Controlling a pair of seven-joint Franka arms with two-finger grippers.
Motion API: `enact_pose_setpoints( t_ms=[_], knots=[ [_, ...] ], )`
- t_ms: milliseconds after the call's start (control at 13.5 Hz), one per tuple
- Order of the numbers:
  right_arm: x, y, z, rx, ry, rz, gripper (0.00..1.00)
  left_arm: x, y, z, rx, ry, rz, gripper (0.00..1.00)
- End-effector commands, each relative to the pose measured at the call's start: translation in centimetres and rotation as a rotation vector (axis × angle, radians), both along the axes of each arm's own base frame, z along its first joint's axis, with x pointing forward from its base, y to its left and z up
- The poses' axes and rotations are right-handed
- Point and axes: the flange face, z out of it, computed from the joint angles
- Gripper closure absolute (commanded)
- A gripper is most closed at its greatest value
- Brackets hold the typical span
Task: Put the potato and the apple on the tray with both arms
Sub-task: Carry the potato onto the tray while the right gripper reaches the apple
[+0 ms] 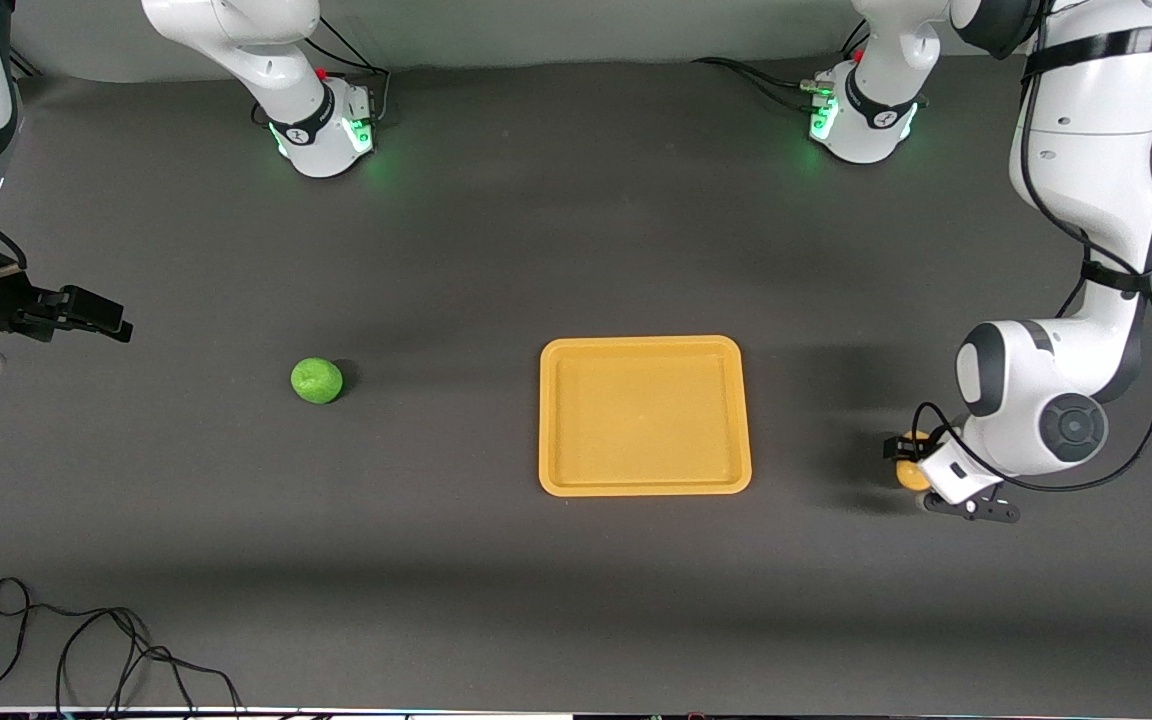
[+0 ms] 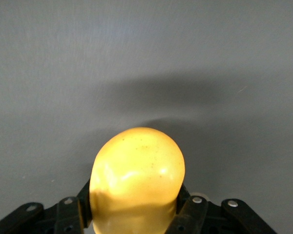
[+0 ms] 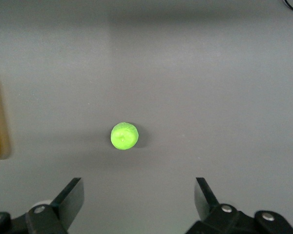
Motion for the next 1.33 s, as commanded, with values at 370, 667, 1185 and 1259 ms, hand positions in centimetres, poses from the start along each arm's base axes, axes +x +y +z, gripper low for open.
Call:
enact_pose_setpoints(
  t_ms=[370, 667, 1185, 1259],
  knots=[
    [-0.5, 2.4, 2.0, -0.014, -0.032, 0.041, 0.0, -1.7, -19.9, 9.3, 0.022, 0.059, 0.301, 1.0],
    [-0.7, 6.3, 1.9, -0.012, -0.027, 0.043, 0.0, -4.9, -27.5, 5.6, 0.084, 0.106, 0.37, 1.0],
    [-4.6, 10.9, -2.7, 0.0, -0.059, 0.108, 0.0, -6.1, -29.7, 1.2, 0.139, 0.1, 0.406, 0.9],
    [-5.9, 10.4, -4.0, -0.001, -0.084, 0.116, 0.0, -6.3, -30.3, 1.1, 0.136, 0.09, 0.408, 0.9]
  ],
)
